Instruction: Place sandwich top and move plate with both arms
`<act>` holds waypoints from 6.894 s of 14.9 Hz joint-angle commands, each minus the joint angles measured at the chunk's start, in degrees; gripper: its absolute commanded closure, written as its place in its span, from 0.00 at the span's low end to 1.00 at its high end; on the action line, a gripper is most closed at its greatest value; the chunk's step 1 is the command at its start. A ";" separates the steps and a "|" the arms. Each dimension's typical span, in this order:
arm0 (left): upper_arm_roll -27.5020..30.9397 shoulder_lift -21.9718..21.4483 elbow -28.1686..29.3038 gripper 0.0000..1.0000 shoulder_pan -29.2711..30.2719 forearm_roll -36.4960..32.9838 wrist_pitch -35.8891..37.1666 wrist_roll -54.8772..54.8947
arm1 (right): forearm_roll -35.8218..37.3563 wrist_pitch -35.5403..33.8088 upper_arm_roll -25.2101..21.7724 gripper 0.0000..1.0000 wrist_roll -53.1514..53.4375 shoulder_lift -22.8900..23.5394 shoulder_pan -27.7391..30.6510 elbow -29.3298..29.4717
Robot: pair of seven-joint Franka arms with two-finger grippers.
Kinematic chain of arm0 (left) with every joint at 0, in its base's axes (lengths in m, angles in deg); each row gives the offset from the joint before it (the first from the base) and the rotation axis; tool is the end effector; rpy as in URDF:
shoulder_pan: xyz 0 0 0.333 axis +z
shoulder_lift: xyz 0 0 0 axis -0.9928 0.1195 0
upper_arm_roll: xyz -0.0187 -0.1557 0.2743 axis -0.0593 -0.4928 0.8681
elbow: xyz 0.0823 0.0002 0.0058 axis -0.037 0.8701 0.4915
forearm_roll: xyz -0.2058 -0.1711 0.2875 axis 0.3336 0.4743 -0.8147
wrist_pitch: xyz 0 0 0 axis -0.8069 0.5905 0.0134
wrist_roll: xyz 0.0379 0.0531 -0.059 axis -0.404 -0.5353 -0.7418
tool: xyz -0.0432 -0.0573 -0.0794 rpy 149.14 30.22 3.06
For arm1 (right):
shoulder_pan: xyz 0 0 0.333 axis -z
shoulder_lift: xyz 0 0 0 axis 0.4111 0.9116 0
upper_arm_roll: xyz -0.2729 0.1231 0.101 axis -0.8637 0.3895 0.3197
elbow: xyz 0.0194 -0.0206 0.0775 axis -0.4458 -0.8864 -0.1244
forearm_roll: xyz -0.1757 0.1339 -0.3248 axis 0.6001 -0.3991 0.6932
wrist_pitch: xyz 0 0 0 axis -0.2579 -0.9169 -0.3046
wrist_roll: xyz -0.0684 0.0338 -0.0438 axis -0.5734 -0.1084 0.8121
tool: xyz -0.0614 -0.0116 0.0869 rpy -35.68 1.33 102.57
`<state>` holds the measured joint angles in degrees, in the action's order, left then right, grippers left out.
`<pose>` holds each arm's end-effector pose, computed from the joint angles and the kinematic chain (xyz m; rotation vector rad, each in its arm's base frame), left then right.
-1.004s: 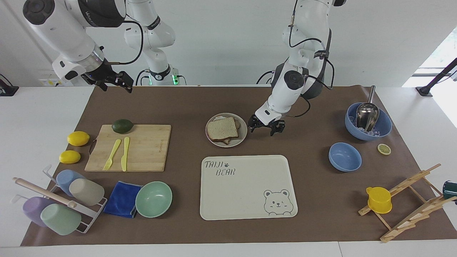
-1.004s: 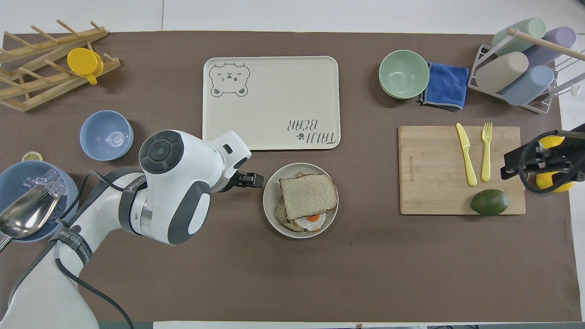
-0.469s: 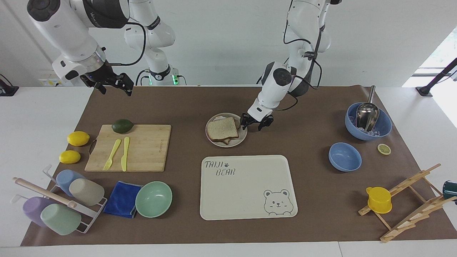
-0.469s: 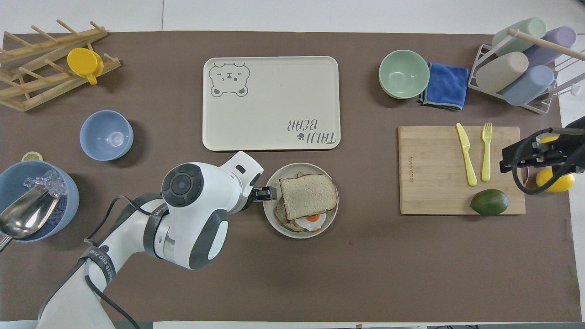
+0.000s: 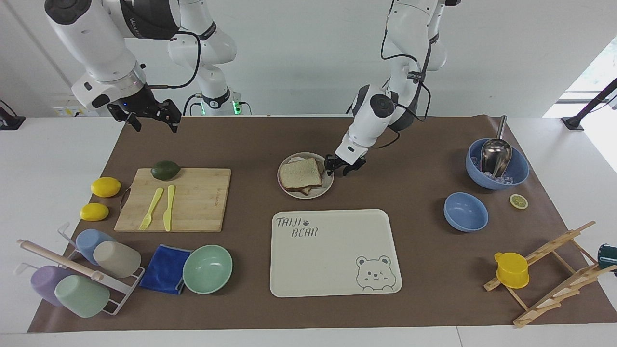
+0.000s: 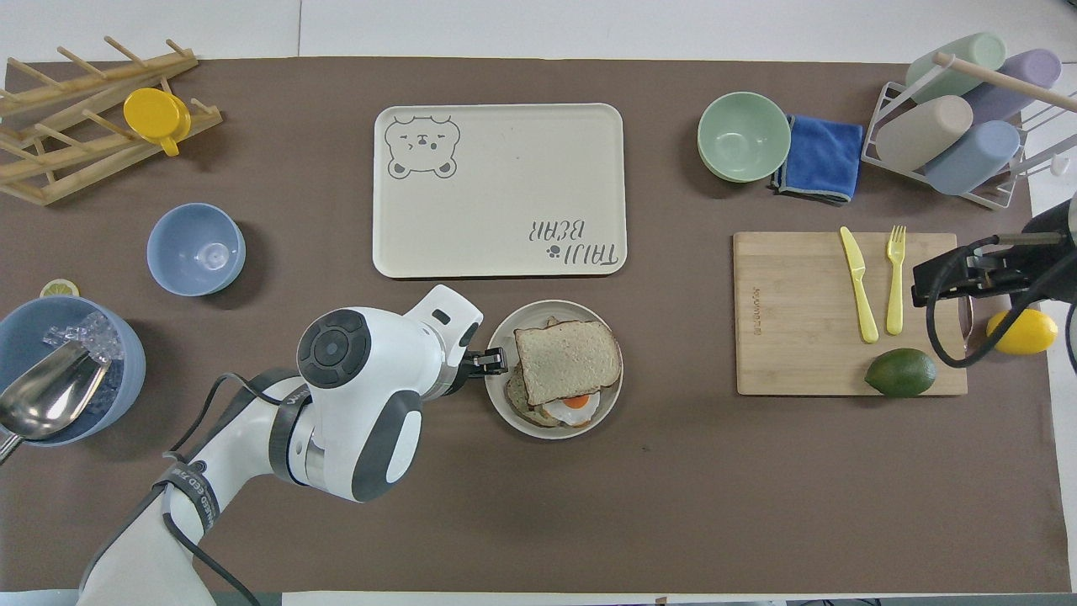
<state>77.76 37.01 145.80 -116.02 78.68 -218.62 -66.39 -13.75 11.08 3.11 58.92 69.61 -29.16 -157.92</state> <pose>0.4311 -0.3245 0.3114 2.8781 0.0918 -0.1042 0.5347 0.0010 0.5960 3.1110 -0.0602 -0.1945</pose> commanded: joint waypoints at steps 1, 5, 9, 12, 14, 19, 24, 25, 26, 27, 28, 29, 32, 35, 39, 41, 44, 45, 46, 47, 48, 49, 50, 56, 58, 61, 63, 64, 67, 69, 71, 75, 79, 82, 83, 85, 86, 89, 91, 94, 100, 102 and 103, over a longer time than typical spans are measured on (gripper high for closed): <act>0.73 -1.45 1.96 0.51 -2.01 1.23 -1.49 -0.65 | 0.18 1.57 1.10 0.00 -1.44 -1.07 1.72 -1.17; 0.73 -1.27 1.96 0.60 -2.63 1.23 -1.40 -0.65 | -0.17 1.13 1.10 0.00 -1.52 -1.33 3.56 -1.62; 0.73 -1.00 1.96 0.70 -3.07 1.23 -1.40 -0.47 | -0.17 1.21 1.18 0.00 -1.61 -1.60 3.74 -1.79; 0.73 -0.65 1.96 0.76 -3.94 1.23 -1.58 -0.56 | -0.17 1.21 3.82 0.00 -1.61 -1.60 6.20 -1.88; 0.73 -0.65 1.96 0.90 -4.21 1.23 -1.58 -0.56 | -0.17 1.21 3.73 0.00 -1.53 -1.51 5.76 -1.70; 0.90 -0.39 1.61 1.00 -3.42 1.23 -1.05 0.14 | -0.26 1.39 2.86 0.00 -1.44 -1.16 5.67 -1.35; 0.99 -2.58 -2.42 1.00 -0.27 1.23 6.73 3.03 | -0.26 1.21 2.77 0.00 -1.09 -1.51 5.41 -1.53; 0.99 -2.93 -4.35 1.00 0.79 1.23 10.17 3.31 | -0.26 1.13 2.85 0.00 -1.17 -1.51 5.41 -1.61; 0.99 -3.46 -6.29 1.00 1.67 1.23 12.81 3.31 | -0.26 1.12 2.86 0.00 -1.17 -1.51 5.41 -1.53; 0.99 -3.55 -7.78 1.00 2.55 1.23 14.58 3.22 | -0.26 1.12 2.77 0.00 -1.17 -1.51 5.50 -1.53; 0.99 -3.29 -9.63 1.00 3.34 1.23 15.90 3.13 | -0.26 1.12 2.77 0.00 -1.17 -1.51 5.67 -1.53; 1.08 -2.85 -11.39 1.00 3.69 1.23 17.04 2.61 | -0.26 1.12 2.77 0.00 -1.17 -1.51 5.85 -1.53; 1.17 -0.67 -15.52 1.00 6.67 0.79 17.23 2.34 | -0.26 1.12 2.77 0.00 -1.17 -1.51 5.76 -1.53; 1.17 4.68 -24.73 1.00 10.98 0.26 20.47 2.43 | -0.26 1.12 2.77 0.00 -1.17 -1.51 5.76 -1.61; 1.08 16.72 -36.87 1.00 13.80 -1.49 19.96 2.52 | -0.26 1.12 2.77 0.00 -1.17 -1.51 5.76 -1.53; 1.17 20.78 -39.87 1.00 14.59 -1.41 18.82 2.60 | -0.26 1.12 2.77 0.00 -1.17 -1.51 5.76 -1.53; 1.17 24.66 -41.73 1.00 16.44 -1.58 14.96 2.69 | -0.26 1.12 2.77 0.00 -1.17 -1.51 5.76 -1.53; 1.08 25.36 -41.73 1.00 16.88 -2.37 13.38 2.78 | -0.26 1.12 2.77 0.00 -1.17 -1.51 5.85 -1.53; 1.08 25.62 -41.73 1.00 16.97 -3.25 12.76 2.87 | -0.26 1.12 2.77 0.00 -1.17 -1.51 5.76 -1.61; 1.08 25.80 -41.64 1.00 17.06 -3.43 12.14 2.87 | -0.26 1.12 2.77 0.00 -1.17 -1.51 5.76 -1.53; 1.17 25.89 -41.64 1.00 16.80 -3.43 10.83 2.78 | -0.26 1.12 2.77 0.00 -1.17 -1.51 5.85 -1.53; 1.17 25.89 -40.68 1.00 16.01 -3.43 8.99 2.78 | -0.26 1.12 2.77 0.00 -1.17 -1.51 5.76 -1.61; 1.17 25.80 -39.10 1.00 15.83 -3.43 7.23 2.96 | -0.26 1.12 2.77 0.00 -1.17 -1.51 5.76 -1.53; 1.25 25.45 -39.08 0.00 16.61 -6.85 7.47 4.01 | -0.26 1.12 2.77 0.00 -1.17 -1.51 5.85 -1.53; 1.25 25.19 -39.44 0.00 16.97 -11.31 8.26 4.01 | -0.26 1.12 2.77 0.00 -1.17 -1.51 5.76 -1.53; 1.43 22.04 -39.44 0.00 19.51 -14.59 10.80 4.10 | -0.26 1.12 2.77 0.00 -1.17 -1.51 5.76 -1.53; 1.60 18.18 -39.09 0.00 20.83 -14.68 14.14 4.10 | -0.26 1.12 2.77 0.00 -1.17 -1.51 5.85 -1.61; 1.69 16.33 -38.91 0.00 22.23 -15.03 15.90 4.71 | -0.26 1.12 2.85 0.00 -1.17 -1.51 5.76 -1.53; 1.87 11.06 -38.83 0.00 24.61 -16.00 23.44 8.92 | -0.26 1.12 2.85 0.00 -1.17 -1.51 5.85 -1.53; 1.87 7.37 -38.74 0.00 26.72 -17.92 28.72 11.21 | -0.26 1.12 2.77 0.00 -1.17 -1.51 5.76 -1.61; 1.87 3.41 -38.21 0.00 27.68 -18.02 34.52 12.53 | -0.26 1.12 2.86 0.00 -1.17 -1.51 5.85 -1.53; 1.87 -6.95 -30.86 0.00 27.25 -18.11 41.48 12.71 | -0.26 1.12 2.77 0.00 -1.17 -1.51 5.85 -1.53; 1.78 -14.88 -23.02 0.00 26.12 -21.60 47.63 14.46 | -0.26 1.12 2.77 0.00 -1.17 -1.51 5.76 -1.53; 1.87 -14.98 -21.95 0.00 25.41 -21.89 43.71 18.41 | -0.26 1.12 2.77 0.00 -1.17 -1.51 5.76 -1.61; 2.04 -14.20 -22.47 0.00 24.88 -21.97 40.64 20.08 | -0.26 1.12 2.77 0.00 -1.17 -1.51 5.76 -1.53; 2.74 -11.30 -26.32 0.00 24.88 -21.98 38.67 20.01 | -0.26 1.12 2.77 0.00 -1.17 -1.51 5.76 -1.53; 2.83 -9.81 -30.09 0.00 25.31 -21.89 41.03 19.83 | -0.26 1.12 2.77 0.00 -1.17 -1.51 5.76 -1.53; 3.80 -6.90 -39.43 0.00 25.76 -21.89 52.89 20.01 | -0.26 1.12 2.77 0.00 -1.17 -1.51 5.76 -1.61; 3.89 -7.68 -37.09 0.00 25.85 -21.89 52.74 20.18 | -0.26 1.12 2.77 0.00 -1.17 -1.51 5.76 -1.61; 3.89 -8.65 -34.87 0.00 25.93 -21.98 48.80 20.53 | -0.26 1.12 2.77 0.00 -1.17 -1.51 5.85 -1.53; 3.19 -8.47 -34.61 0.00 27.51 -21.98 44.48 24.14 | -0.26 1.12 2.77 0.00 -1.17 -1.51 5.76 -1.53; 3.19 -8.47 -34.52 0.00 27.86 -21.98 44.39 23.70 | -0.26 1.12 2.77 0.00 -1.17 -1.51 5.85 -1.53; 3.27 -8.47 -34.43 0.00 28.22 -21.98 44.48 23.70 | -0.26 1.12 2.77 0.00 -1.17 -1.51 5.85 -1.53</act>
<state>81.37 28.97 110.23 -88.90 57.82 -172.82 -43.62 -13.75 11.63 5.42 58.77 69.50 -24.32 -158.02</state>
